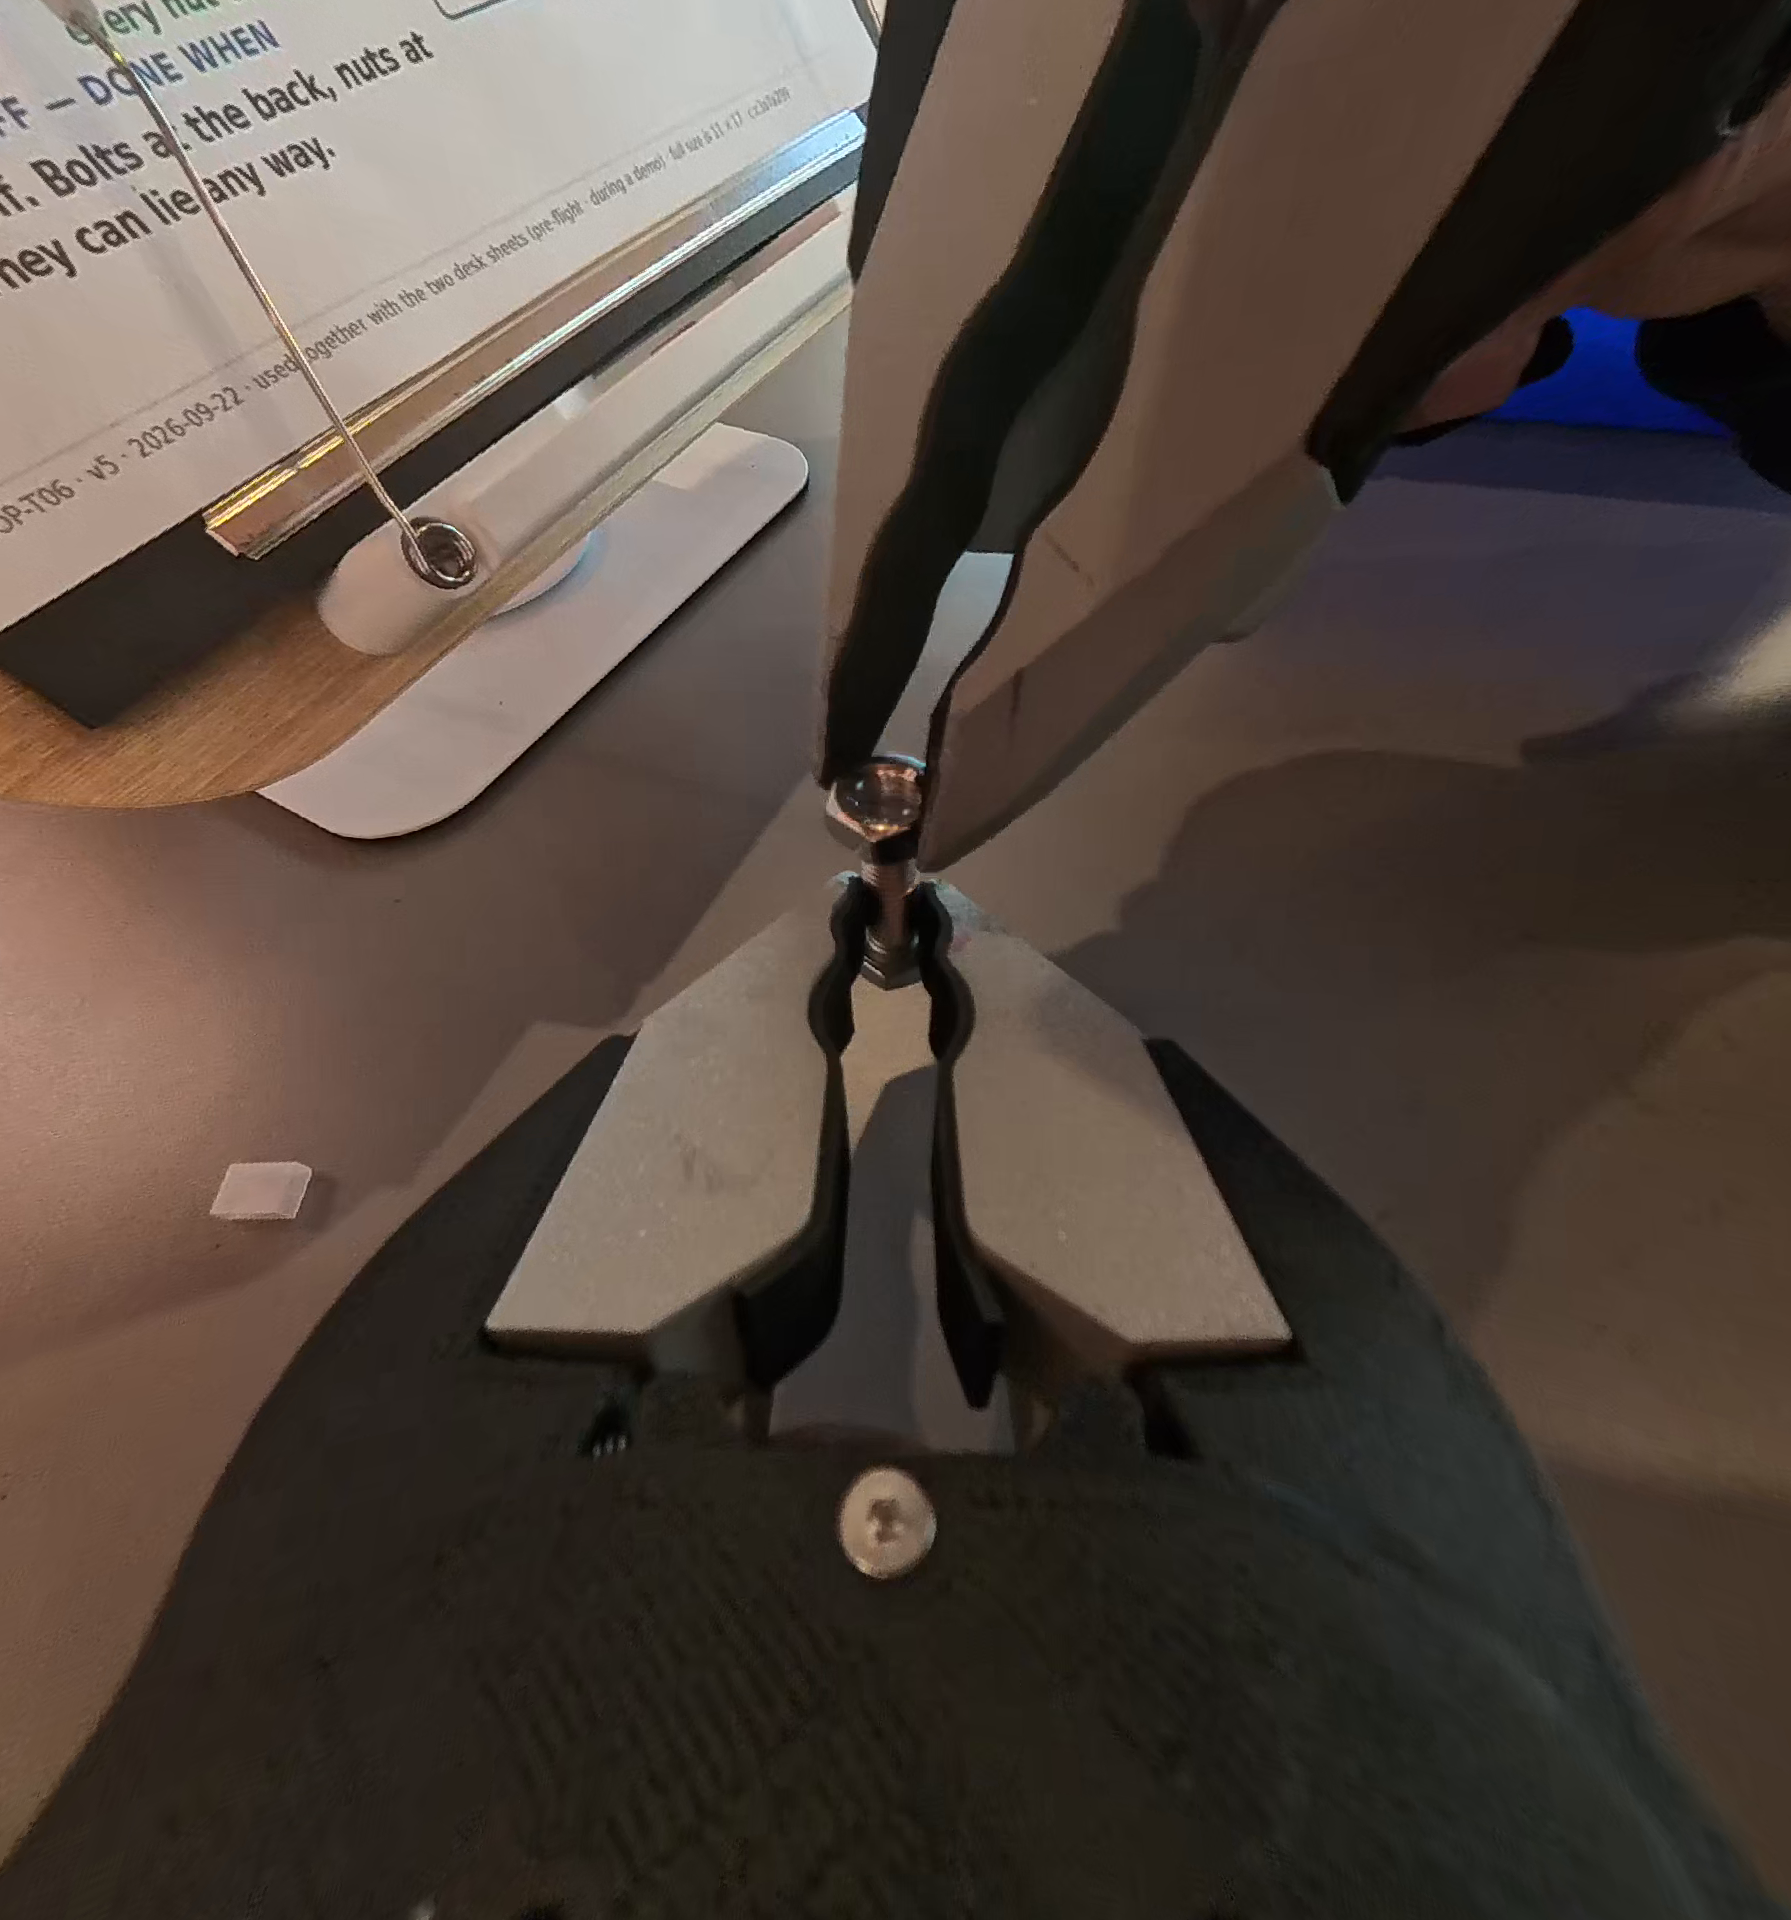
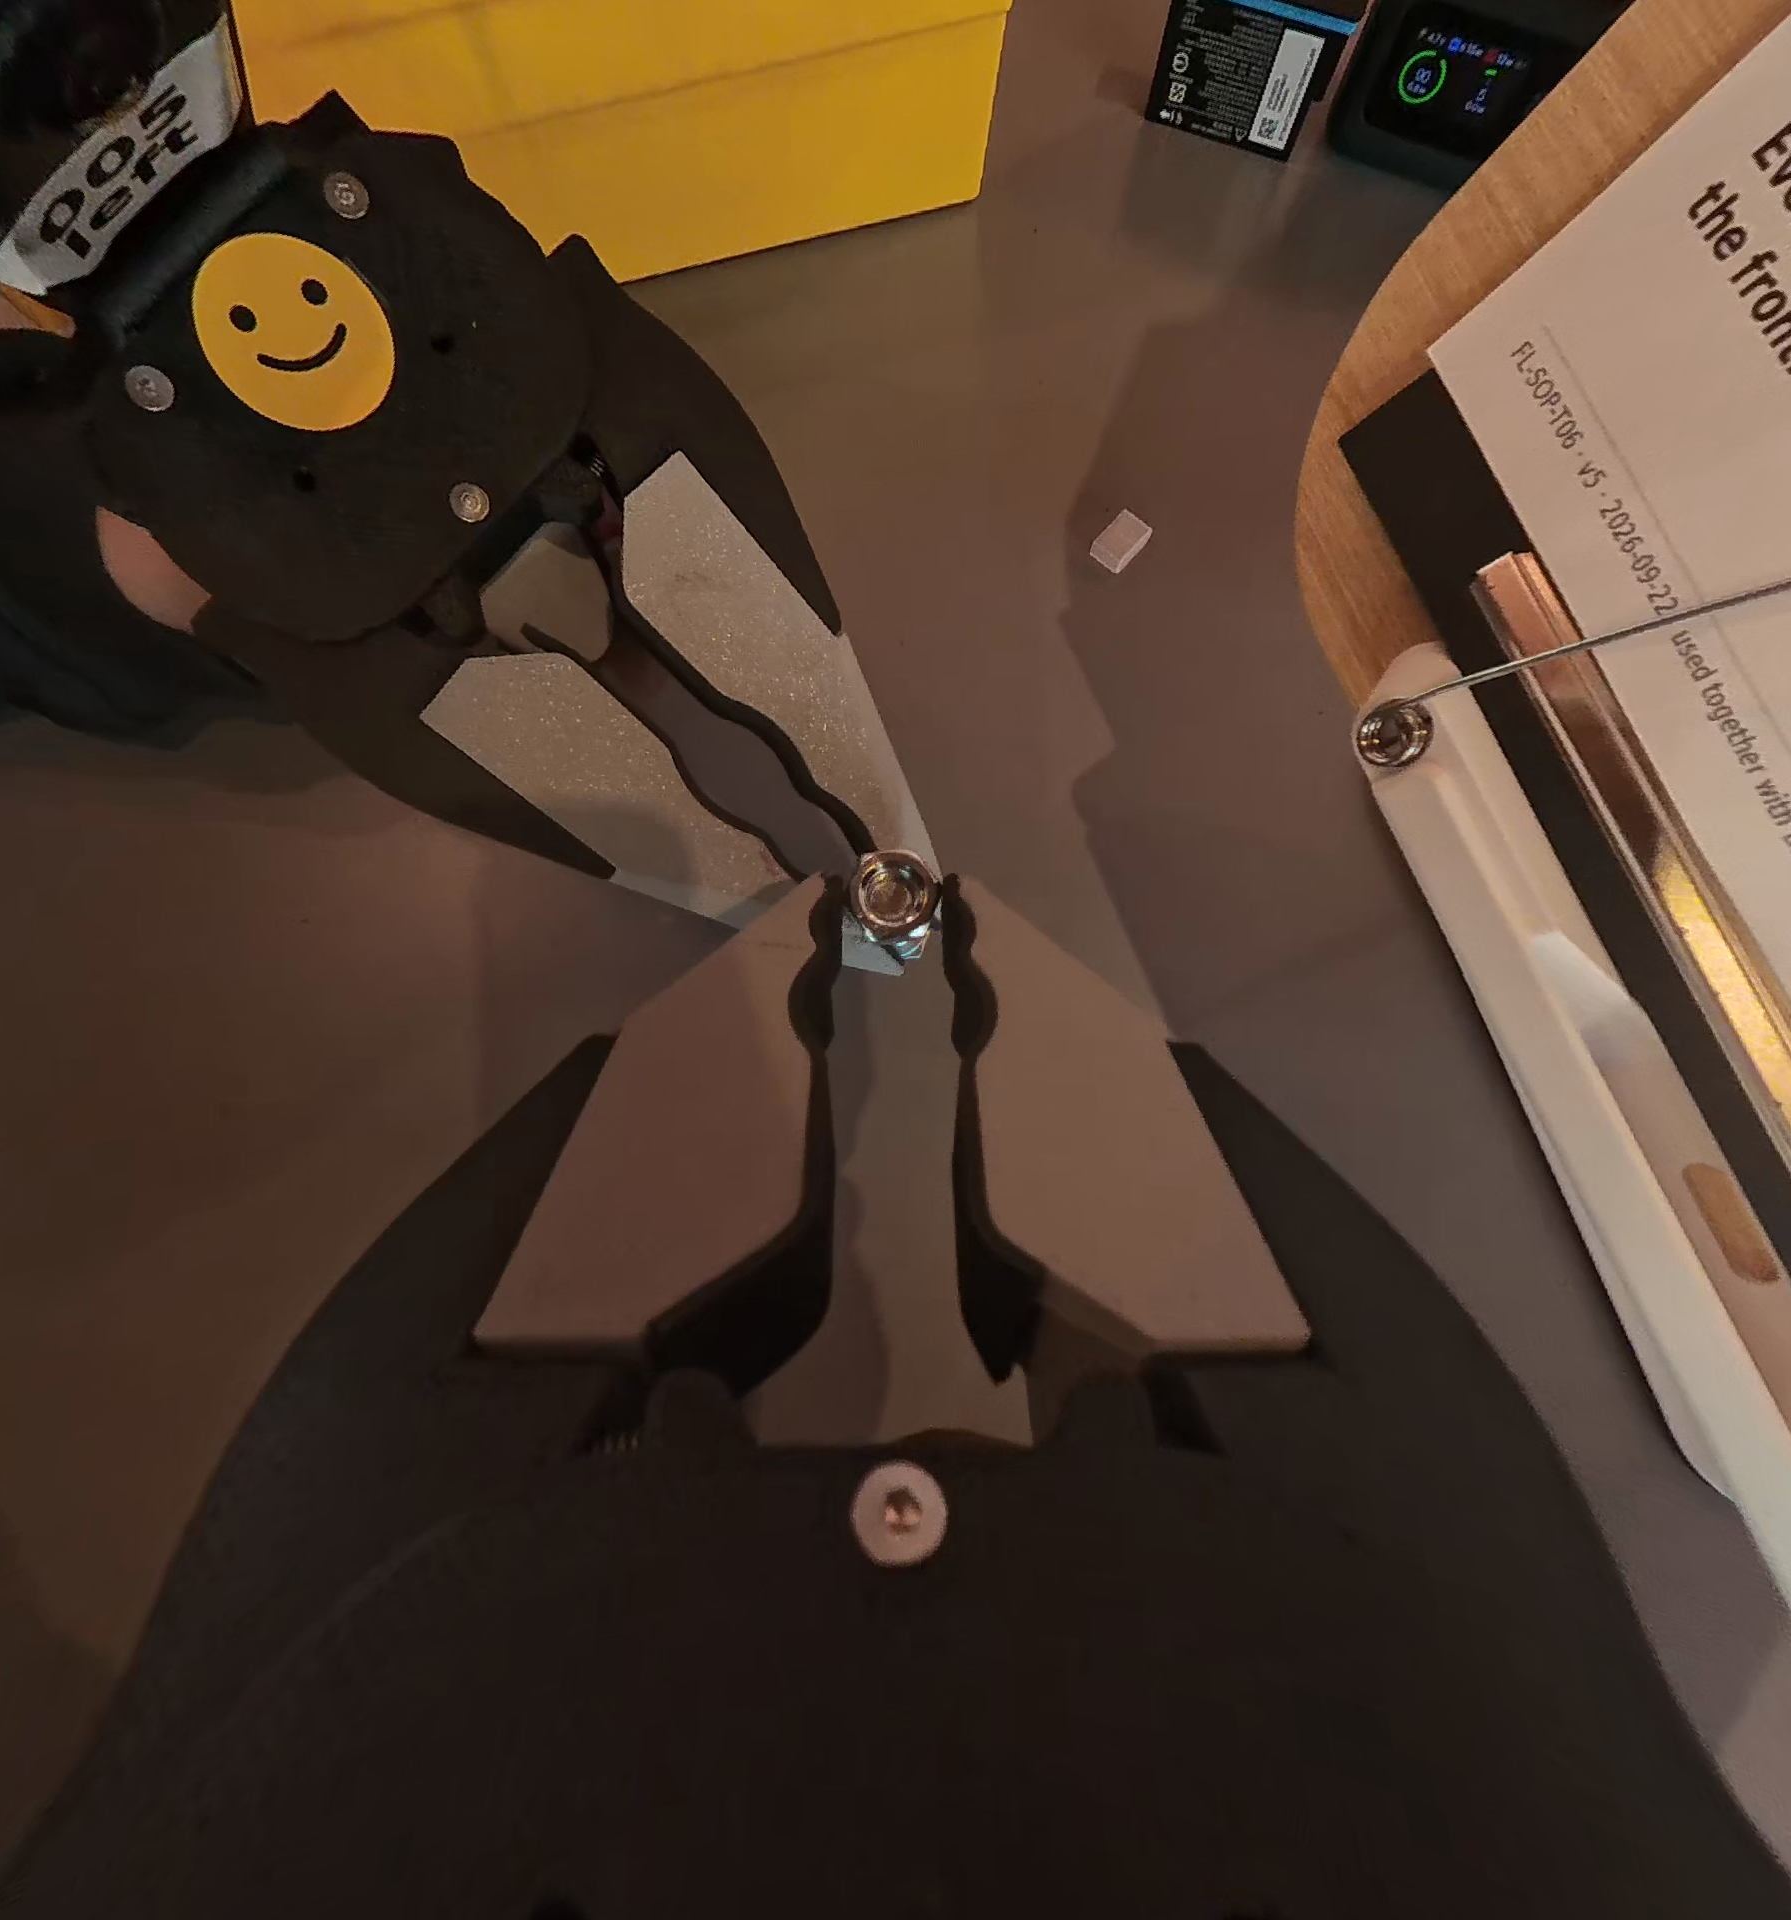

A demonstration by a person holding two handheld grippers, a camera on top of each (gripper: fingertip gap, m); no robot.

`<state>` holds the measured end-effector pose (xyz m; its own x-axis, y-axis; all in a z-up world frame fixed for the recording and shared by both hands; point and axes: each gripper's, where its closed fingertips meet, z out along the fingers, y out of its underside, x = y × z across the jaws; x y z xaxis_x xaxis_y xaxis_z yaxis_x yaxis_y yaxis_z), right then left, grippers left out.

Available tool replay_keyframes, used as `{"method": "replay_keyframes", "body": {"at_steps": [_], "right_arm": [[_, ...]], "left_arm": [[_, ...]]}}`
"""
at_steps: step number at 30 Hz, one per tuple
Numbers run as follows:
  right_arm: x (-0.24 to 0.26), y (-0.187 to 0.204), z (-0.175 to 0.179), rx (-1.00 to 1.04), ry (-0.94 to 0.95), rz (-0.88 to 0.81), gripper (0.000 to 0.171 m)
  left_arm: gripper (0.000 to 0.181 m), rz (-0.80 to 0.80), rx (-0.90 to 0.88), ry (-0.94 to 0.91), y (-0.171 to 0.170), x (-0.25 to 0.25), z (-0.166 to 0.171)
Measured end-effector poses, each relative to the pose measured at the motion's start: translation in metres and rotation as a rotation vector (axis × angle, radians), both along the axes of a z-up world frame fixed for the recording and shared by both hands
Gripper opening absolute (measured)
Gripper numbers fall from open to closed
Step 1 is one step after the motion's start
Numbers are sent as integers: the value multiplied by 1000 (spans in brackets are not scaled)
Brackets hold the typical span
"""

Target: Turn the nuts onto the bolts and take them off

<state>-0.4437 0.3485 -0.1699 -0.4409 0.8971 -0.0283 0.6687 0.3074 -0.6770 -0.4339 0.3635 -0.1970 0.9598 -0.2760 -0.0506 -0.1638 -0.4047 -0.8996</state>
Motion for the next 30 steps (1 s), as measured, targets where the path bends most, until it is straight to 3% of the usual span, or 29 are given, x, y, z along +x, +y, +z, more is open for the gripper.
{"method": "replay_keyframes", "body": {"at_steps": [9,30], "right_arm": [[-1,0,0,9,13,-3,15],[1,0,-2,-10,-16,-8,16]], "left_arm": [[7,0,-7,-61,-1,0,1],[7,-3,-10,-9,0,1,-2]]}}
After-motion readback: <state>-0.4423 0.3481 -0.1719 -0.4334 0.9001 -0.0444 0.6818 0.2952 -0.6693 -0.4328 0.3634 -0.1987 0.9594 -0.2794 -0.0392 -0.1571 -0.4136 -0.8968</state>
